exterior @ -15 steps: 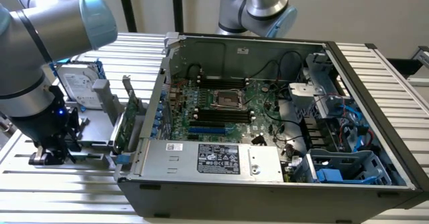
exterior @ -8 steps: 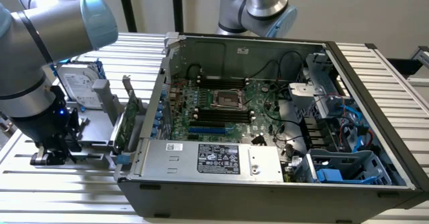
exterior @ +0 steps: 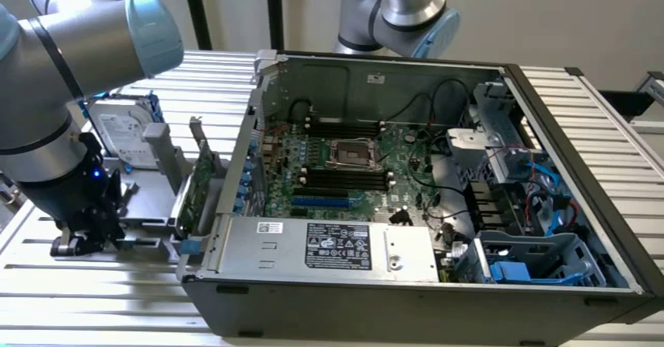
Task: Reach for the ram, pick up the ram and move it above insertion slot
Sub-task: 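Pick up the ram and move it above insertion slot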
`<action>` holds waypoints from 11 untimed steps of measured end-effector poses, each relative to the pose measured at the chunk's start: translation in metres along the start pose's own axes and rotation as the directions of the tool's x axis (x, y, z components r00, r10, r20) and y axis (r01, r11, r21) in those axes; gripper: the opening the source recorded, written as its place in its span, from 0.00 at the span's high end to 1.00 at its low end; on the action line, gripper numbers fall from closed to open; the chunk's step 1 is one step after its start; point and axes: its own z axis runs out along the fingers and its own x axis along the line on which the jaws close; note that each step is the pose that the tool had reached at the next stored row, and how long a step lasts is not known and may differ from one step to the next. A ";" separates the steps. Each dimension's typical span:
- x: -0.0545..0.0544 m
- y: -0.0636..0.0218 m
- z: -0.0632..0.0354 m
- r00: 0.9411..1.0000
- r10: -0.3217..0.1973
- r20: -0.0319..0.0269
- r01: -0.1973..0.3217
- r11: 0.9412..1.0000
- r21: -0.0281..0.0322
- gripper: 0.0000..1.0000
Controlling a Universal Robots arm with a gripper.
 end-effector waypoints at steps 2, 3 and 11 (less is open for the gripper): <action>0.000 0.0000 0.0000 1.000 -0.001 0.000 0.001 1.000 0.000 0.78; 0.000 0.0000 0.0000 1.000 -0.001 0.000 0.001 1.000 0.000 0.78; 0.000 0.0000 0.0001 1.000 -0.001 0.000 0.001 1.000 0.000 0.86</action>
